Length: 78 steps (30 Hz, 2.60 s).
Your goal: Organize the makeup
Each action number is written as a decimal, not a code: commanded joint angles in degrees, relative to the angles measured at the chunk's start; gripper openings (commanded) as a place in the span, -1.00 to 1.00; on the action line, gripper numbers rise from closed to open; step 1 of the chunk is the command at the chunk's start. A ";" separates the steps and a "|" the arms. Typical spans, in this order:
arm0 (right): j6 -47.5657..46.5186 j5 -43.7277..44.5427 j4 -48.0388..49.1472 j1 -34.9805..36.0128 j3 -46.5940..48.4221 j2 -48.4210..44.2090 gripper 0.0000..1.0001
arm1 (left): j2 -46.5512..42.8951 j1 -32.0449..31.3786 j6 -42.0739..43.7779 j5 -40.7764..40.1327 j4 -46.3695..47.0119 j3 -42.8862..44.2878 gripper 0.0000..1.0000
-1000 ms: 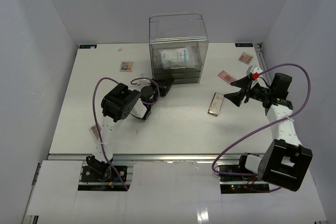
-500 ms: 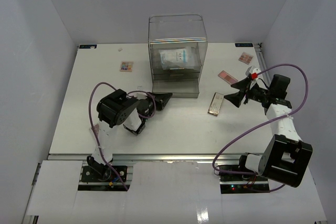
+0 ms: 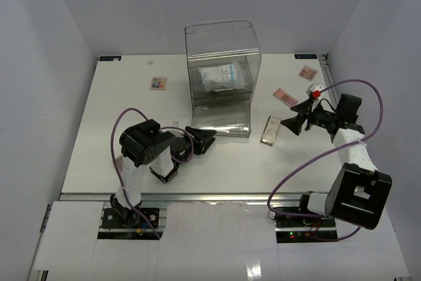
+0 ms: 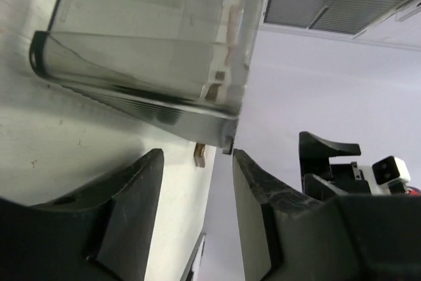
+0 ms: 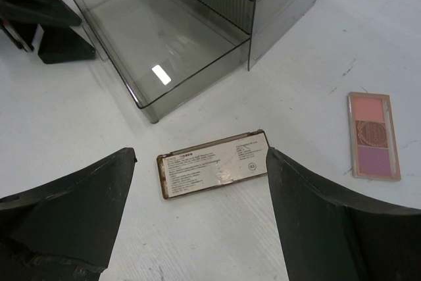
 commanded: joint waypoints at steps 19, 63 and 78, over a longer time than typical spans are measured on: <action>28.19 49.72 -6.48 21.98 6.76 8.28 0.80 | -48.92 0.17 24.60 7.24 -14.77 -24.82 0.96; 42.98 71.37 0.47 28.71 8.72 28.94 0.96 | -74.93 1.18 84.48 -11.07 -90.84 13.84 0.96; 40.60 62.40 -1.34 30.18 4.40 20.24 0.77 | -75.98 1.91 84.29 -10.81 -90.39 13.57 0.96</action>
